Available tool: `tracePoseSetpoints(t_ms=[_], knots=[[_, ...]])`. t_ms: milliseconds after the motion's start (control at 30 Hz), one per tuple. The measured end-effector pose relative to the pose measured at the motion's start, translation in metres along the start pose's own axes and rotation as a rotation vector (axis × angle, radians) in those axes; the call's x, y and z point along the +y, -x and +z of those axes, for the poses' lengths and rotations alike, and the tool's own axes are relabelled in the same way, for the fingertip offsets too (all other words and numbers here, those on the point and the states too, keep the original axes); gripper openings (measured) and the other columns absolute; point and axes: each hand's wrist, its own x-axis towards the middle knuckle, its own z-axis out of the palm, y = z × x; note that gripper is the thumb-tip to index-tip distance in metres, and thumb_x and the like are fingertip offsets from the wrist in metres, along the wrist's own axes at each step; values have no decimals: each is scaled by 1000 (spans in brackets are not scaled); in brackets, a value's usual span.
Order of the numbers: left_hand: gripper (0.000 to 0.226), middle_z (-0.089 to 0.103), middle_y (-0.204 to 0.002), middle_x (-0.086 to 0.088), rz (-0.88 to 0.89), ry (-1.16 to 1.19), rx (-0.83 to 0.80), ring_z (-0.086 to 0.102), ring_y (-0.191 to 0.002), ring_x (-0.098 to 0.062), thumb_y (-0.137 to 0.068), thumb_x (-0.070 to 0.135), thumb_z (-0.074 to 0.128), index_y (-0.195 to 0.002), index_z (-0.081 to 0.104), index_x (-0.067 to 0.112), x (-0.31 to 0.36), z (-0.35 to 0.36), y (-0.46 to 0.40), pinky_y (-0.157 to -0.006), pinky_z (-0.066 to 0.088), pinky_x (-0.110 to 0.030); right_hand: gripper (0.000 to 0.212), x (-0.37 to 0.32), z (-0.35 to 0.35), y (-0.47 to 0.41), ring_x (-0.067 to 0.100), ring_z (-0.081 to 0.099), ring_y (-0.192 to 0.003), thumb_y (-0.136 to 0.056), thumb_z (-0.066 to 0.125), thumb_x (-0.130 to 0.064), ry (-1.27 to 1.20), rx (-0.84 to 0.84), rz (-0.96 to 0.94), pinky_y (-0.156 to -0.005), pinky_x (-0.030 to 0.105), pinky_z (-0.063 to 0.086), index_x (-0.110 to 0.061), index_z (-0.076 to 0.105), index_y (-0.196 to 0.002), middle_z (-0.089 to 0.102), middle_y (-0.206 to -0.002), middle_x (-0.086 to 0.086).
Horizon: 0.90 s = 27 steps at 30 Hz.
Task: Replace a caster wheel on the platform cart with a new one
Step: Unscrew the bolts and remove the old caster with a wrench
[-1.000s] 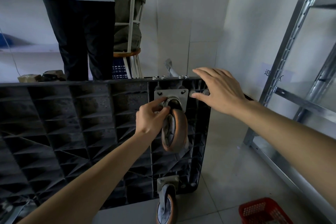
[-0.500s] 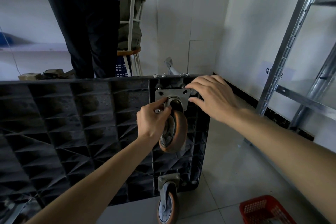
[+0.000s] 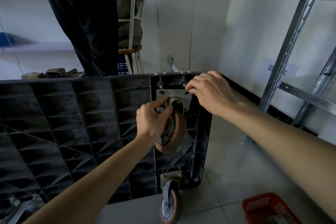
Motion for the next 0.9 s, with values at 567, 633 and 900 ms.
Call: tracePoseSetpoints(t_ms=[567,633,900], knots=[[34,73,-84,21,8,17,-85,66,-64,-2,-86,32,75,-120,74,28,13,14,22,-78,60,-38,9,8,-31,23,14,61,-102,-96,64,-24,-8,-80,34,-95,27,28,-27,73,-100,71,-100,-12],[34,73,-80,18,8,15,-106,65,-64,-1,-86,33,75,-120,74,28,16,24,26,-77,60,-35,10,14,-37,32,14,61,-103,-97,64,-25,4,-98,58,-97,28,29,-26,73,-101,71,-102,-11],[36,75,-83,16,9,85,-224,71,-83,-3,-82,34,77,-118,75,30,32,81,57,-85,59,-38,8,50,-68,92,16,62,-98,-96,65,-25,90,-181,151,-94,31,31,-29,72,-96,70,-97,-12]])
